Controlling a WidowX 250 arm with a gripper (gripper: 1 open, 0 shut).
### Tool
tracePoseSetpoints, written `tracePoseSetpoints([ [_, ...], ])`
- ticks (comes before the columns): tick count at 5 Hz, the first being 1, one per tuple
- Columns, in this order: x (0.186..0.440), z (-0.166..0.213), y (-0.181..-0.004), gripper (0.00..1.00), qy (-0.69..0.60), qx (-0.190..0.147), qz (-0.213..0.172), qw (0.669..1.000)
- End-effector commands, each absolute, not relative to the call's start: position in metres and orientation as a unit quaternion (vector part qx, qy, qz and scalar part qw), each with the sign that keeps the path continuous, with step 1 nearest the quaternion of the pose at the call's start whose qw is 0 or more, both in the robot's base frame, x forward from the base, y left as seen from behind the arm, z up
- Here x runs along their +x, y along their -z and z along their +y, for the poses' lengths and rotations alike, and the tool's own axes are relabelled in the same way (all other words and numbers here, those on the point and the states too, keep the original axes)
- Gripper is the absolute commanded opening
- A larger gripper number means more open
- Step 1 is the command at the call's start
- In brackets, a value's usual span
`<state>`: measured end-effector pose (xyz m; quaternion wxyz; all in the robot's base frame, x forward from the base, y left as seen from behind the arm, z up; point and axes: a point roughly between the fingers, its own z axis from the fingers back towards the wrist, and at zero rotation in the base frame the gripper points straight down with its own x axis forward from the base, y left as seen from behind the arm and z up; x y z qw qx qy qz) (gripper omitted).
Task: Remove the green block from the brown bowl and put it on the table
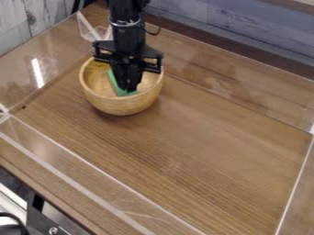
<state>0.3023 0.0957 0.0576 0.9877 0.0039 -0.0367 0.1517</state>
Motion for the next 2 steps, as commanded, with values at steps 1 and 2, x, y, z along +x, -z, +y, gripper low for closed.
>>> tracePoseSetpoints([
  [1,0.318,0.104,-0.093,0.00,-0.181,0.005,-0.077,0.980],
  [2,0.318,0.100,-0.115,0.00,-0.168,-0.007,-0.092,0.982],
])
